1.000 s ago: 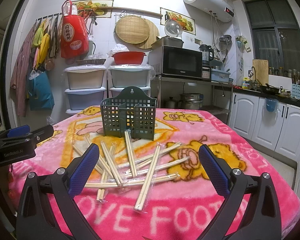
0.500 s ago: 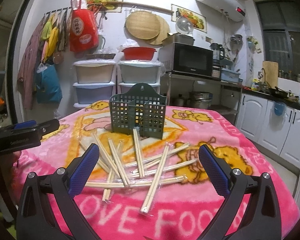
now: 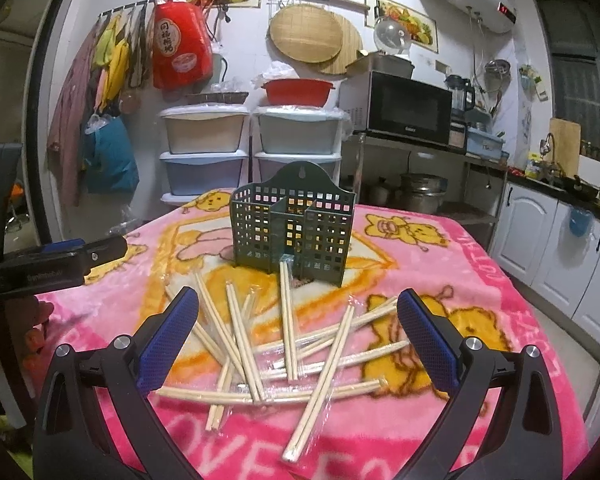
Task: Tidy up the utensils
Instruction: 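Move the left tool toward a wrapped chopstick pair while the right tool approaches another pair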
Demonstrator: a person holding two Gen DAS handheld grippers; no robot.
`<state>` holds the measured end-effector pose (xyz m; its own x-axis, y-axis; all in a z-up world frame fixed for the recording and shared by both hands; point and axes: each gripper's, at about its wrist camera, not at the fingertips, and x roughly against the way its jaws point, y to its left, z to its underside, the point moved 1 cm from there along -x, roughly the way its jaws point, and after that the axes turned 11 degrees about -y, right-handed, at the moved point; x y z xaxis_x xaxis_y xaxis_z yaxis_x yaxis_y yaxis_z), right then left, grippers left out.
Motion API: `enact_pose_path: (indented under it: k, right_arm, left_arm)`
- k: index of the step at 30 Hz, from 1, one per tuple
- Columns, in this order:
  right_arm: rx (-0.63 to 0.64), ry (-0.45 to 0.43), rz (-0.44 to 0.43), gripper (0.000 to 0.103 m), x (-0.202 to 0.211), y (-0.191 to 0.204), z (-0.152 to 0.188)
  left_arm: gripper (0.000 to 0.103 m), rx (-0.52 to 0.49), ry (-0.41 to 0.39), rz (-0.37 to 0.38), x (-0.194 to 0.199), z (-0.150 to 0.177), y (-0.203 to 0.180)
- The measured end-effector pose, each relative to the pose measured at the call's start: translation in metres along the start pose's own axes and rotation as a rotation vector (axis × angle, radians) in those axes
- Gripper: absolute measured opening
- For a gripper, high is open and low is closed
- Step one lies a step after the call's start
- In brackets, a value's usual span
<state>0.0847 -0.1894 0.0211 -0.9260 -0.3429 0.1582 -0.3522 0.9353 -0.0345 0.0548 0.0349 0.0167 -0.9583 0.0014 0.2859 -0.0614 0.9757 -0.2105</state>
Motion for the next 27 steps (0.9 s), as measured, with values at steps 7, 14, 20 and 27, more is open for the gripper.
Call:
enact_pose_path:
  k: [7,14,20,27]
  right_arm:
    - [-0.062,0.105,-0.015,0.097,-0.033,-0.015,-0.010]
    - [-0.102,0.175,-0.017,0.097,-0.060,-0.029,-0.017]
    - [-0.100,0.248,-0.040,0.097,-0.087,-0.033,-0.018]
    - [-0.067,0.334,-0.083,0.096,-0.124,-0.028,-0.015]
  left_arm:
    - [0.093,0.006,0.013,0.016,-0.017,-0.014,-0.001]
    - [0.093,0.017,0.099,0.067,-0.047,-0.017,-0.003]
    - [0.093,0.008,0.191,0.047,-0.074,-0.014,-0.002]
    - [0.093,0.055,0.283,0.103,-0.098,-0.012,0.005]
